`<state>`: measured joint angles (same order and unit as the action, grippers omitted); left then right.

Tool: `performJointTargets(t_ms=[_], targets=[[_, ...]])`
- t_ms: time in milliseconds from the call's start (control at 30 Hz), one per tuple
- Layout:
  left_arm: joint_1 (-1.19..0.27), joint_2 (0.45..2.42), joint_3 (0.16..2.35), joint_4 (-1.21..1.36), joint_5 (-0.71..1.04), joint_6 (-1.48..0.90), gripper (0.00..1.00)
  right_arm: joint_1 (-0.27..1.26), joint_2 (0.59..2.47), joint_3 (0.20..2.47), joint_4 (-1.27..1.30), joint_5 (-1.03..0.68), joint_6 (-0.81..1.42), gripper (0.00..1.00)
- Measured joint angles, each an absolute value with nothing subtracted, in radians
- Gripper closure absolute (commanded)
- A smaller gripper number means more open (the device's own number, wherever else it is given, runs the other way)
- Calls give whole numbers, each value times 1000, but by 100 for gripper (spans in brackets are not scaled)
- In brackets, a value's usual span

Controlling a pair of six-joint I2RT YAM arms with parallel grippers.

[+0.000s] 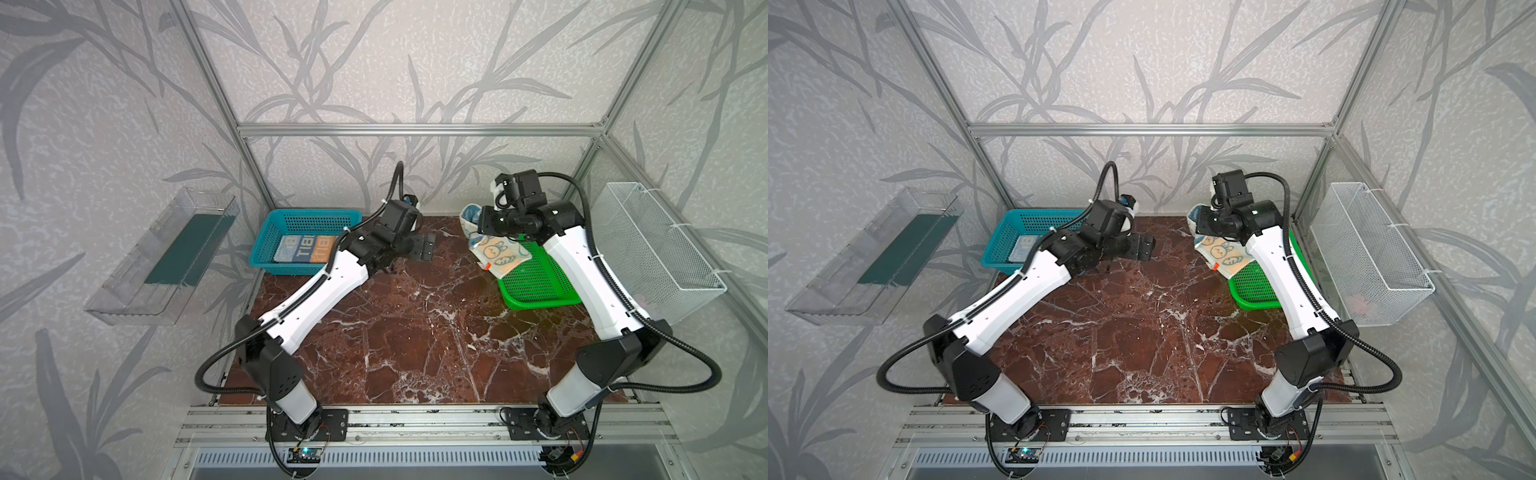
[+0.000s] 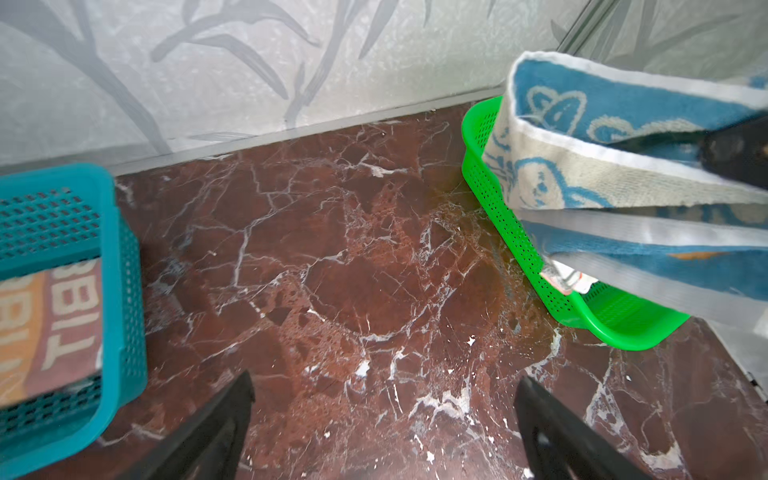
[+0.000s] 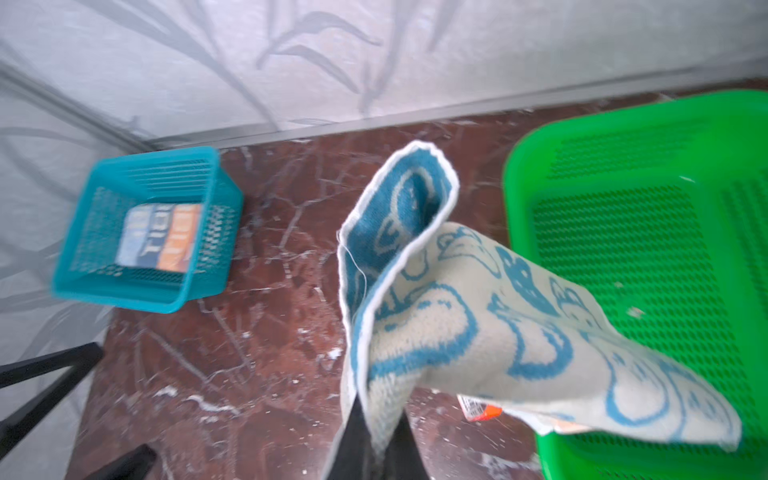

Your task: Fold and stack the towels

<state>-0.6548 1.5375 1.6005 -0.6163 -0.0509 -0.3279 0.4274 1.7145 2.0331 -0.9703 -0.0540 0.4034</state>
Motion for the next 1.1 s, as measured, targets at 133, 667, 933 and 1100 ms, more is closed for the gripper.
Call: performJointTargets(t_ms=[133,667,933,1100], targets=[[-632,1377,1440,-564,-44,-370,1,551,1816,2181,-981,-90,433,100],[-539,1231,1221,-569,-102,-460,1,379,2039,1656,-804,-324,518,58],[-539,1306,1160,-564,-47,-513,1,362,1983,1627,-813,-324,425,26],[-539,1336,1130,-560,-18,-543,1,416,1911,1554,-809,-326,369,22]])
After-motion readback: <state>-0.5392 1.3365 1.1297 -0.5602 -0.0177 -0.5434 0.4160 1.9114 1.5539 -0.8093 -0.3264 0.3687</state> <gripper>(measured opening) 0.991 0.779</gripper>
